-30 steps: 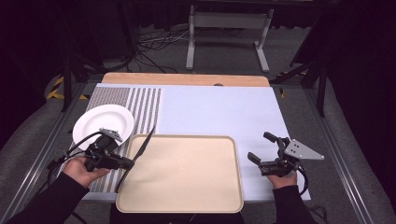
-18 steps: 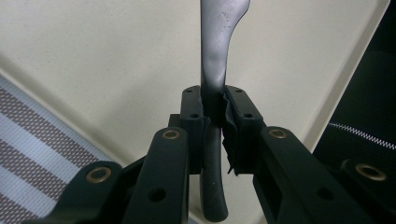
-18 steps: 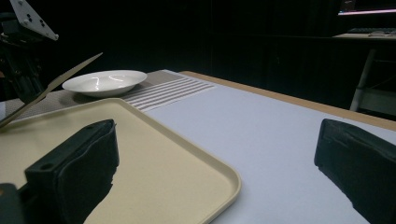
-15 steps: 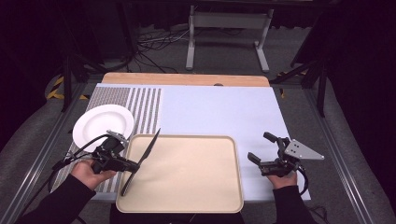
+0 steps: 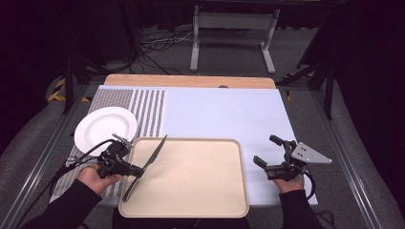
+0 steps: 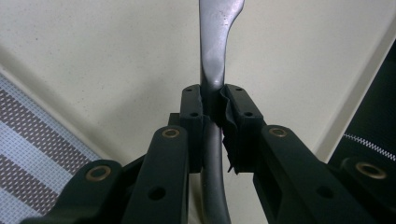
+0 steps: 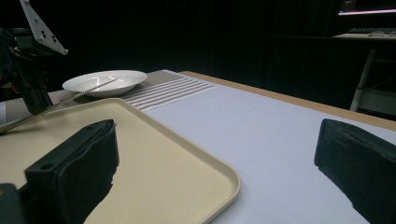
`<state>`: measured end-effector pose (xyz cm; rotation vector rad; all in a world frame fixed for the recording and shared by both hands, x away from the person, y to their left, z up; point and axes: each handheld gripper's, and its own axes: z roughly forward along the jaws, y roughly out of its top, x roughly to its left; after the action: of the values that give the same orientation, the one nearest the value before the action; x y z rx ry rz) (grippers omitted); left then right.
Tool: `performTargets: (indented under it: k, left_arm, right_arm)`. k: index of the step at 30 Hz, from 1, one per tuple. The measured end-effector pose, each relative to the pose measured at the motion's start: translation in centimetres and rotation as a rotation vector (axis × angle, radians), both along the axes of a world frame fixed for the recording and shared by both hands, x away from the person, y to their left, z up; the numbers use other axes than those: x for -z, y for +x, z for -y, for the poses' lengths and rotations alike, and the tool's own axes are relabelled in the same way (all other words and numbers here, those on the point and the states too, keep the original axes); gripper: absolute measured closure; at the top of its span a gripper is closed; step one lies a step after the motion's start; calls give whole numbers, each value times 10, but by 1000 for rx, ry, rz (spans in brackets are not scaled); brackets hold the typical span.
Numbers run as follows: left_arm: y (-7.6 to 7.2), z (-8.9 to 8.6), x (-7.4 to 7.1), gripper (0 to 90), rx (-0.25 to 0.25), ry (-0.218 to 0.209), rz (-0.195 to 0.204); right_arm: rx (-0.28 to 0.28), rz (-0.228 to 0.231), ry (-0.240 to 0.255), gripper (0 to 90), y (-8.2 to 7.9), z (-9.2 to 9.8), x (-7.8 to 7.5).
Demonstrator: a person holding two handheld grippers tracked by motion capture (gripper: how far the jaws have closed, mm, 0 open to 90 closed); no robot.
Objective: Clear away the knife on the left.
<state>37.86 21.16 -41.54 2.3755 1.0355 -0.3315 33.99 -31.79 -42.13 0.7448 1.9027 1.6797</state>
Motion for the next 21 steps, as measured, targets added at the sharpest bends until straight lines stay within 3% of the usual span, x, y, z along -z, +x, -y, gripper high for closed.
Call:
performTargets:
  k: [21]
  left_arm:
    - [3,12,16,796,-6,30,-43]
  right_arm:
    - [3,-5,0,4,0,1,0]
